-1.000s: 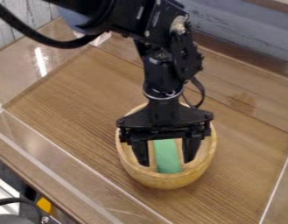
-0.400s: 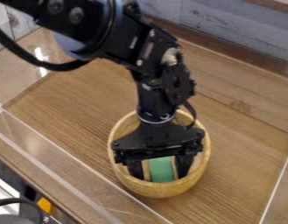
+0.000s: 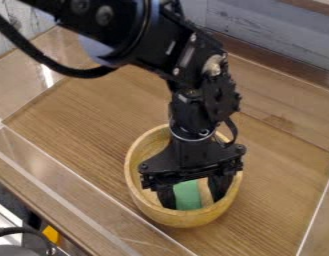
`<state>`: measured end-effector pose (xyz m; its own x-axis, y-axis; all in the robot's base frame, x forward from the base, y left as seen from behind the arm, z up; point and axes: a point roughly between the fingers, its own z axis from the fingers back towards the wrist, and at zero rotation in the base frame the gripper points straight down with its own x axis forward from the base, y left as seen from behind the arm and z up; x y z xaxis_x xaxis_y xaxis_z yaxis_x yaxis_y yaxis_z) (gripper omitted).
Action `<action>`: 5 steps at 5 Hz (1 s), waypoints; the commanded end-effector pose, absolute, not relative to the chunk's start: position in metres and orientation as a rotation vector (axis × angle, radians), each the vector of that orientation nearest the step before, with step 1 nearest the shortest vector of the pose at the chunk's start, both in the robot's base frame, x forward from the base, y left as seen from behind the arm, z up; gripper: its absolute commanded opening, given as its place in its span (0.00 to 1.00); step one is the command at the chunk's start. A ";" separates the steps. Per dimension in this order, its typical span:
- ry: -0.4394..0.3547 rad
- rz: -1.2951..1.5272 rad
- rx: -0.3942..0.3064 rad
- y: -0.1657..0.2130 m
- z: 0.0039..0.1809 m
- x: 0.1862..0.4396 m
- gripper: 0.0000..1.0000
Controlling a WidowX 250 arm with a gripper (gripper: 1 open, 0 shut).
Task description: Remove the green block from inside the brown bowl and put it on the table
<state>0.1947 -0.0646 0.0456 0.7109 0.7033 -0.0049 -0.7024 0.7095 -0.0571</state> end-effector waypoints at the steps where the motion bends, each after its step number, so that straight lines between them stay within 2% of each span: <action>1: -0.040 0.821 -0.061 -0.066 0.047 0.198 1.00; 2: -0.039 0.829 -0.054 -0.063 0.043 0.195 1.00; 3: -0.039 0.836 -0.051 -0.060 0.041 0.193 0.00; 5: -0.038 0.786 -0.052 -0.055 0.057 0.185 0.00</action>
